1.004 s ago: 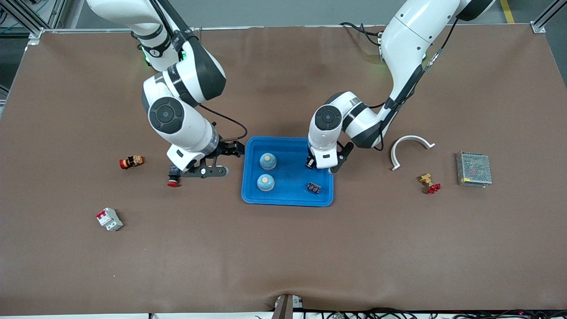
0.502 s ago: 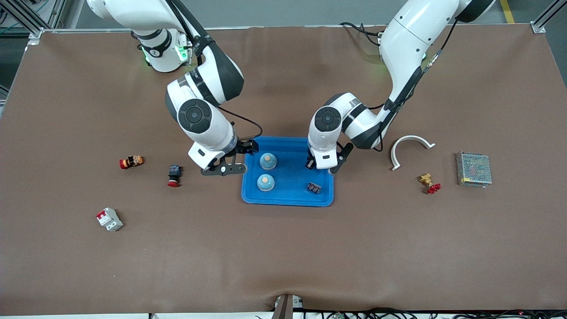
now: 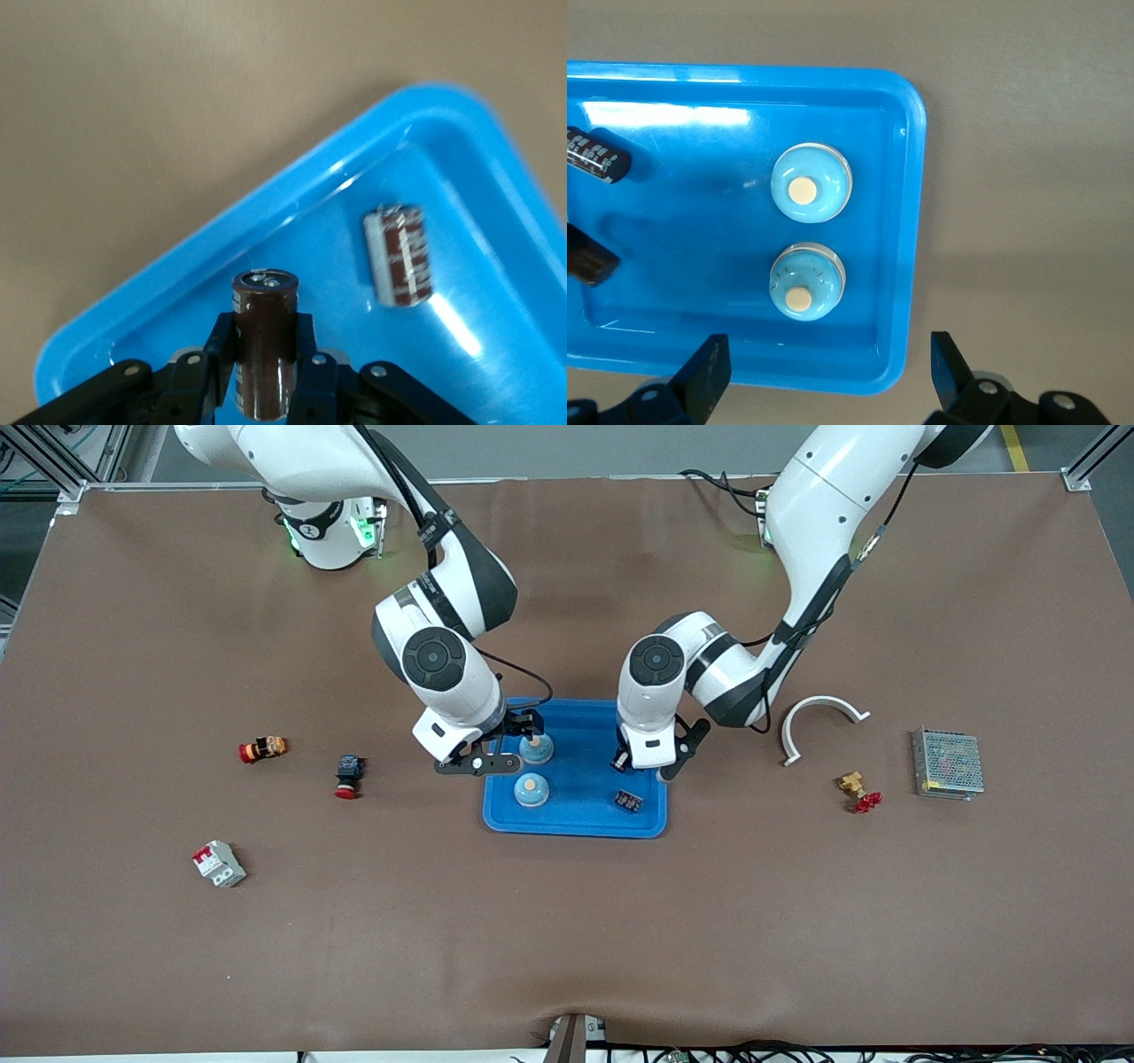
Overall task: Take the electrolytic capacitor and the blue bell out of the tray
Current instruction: 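Lift the capacitor with the left gripper while the right gripper grasps the bell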
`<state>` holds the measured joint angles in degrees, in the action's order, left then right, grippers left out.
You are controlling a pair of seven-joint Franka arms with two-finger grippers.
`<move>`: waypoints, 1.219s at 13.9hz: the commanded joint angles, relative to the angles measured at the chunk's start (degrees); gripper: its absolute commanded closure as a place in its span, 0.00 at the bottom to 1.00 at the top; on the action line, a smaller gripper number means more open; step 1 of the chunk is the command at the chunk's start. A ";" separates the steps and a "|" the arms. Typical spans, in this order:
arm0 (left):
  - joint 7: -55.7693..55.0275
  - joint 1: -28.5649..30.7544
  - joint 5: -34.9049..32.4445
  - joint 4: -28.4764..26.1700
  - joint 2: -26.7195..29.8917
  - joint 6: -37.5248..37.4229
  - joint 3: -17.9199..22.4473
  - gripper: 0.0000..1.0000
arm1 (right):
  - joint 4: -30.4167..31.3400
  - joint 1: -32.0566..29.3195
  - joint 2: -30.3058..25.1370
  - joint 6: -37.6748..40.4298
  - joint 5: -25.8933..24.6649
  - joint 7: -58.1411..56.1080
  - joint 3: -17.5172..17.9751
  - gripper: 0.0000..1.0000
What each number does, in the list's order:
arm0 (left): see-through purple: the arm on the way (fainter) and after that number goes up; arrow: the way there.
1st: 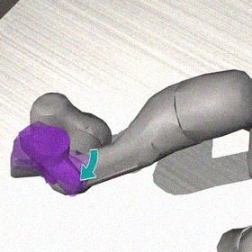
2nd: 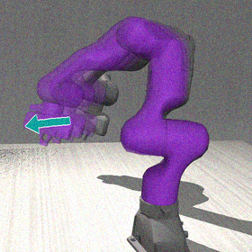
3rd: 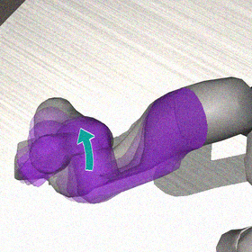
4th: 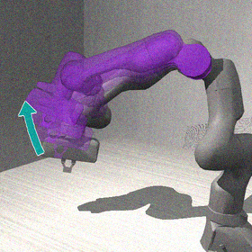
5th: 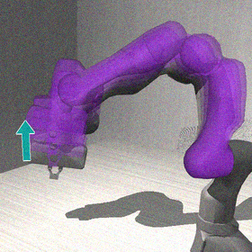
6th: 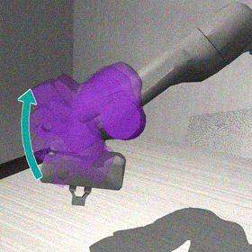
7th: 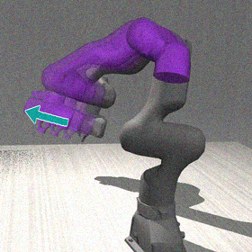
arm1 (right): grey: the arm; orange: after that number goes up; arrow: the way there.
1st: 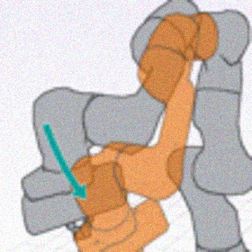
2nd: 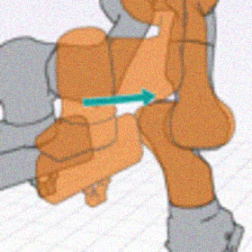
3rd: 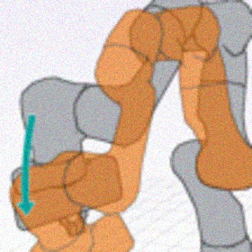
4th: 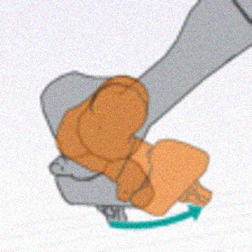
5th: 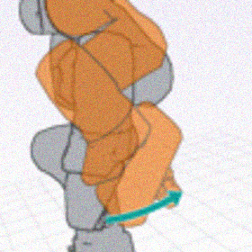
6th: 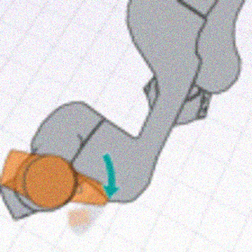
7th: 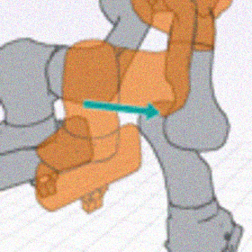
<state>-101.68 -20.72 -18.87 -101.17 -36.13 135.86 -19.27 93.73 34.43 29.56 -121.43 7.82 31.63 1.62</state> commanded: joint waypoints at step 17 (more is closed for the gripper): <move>49.52 25.98 0.24 -3.06 13.54 -19.84 -0.51 1.00 | 2.24 4.85 7.00 -10.67 -1.23 5.73 -0.66 0.00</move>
<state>-57.97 2.02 -18.87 -101.19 -25.17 116.08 -19.18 96.02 38.53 36.21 -131.46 7.82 35.91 1.59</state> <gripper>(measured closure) 0.687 0.000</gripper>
